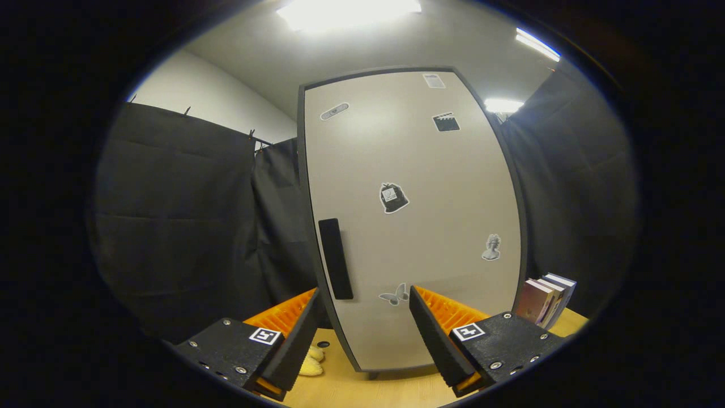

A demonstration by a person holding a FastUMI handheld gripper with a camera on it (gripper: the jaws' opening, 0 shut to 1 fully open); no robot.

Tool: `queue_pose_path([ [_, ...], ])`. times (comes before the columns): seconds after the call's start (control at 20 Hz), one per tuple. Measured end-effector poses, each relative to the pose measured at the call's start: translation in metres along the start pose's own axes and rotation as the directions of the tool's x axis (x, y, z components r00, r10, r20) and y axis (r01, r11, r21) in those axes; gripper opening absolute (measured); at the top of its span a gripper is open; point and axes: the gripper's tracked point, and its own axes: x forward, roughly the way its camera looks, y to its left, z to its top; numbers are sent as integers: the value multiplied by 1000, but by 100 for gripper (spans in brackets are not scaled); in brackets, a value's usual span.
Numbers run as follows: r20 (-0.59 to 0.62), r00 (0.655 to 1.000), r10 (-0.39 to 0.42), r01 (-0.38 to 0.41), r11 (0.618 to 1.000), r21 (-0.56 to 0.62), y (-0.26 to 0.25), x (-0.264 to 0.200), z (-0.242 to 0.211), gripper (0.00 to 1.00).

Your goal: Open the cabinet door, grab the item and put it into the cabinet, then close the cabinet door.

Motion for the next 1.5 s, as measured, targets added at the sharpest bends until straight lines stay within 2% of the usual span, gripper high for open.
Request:
queue_pose_path([
  [0.3, -52, 998, 34, -35, 999, -12, 16, 53, -5, 91],
  [0.6, -49, 995, 87, -88, 996, -33, 42, 94, 4, 78],
  [0.9, -107, 994, 30, -37, 997, -68, 40, 122, -9, 52],
  [1.0, -98, 995, 16, -25, 996, -90, 40, 121, -8, 35],
  [1.05, -94, 995, 13, -23, 995, -97, 41, 122, -8, 30],
  [1.15, -102, 995, 20, -30, 995, -93, 39, 120, -9, 27],
  [1.5, -141, 987, 77, -89, 993, -80, 41, 107, -8, 27],
])
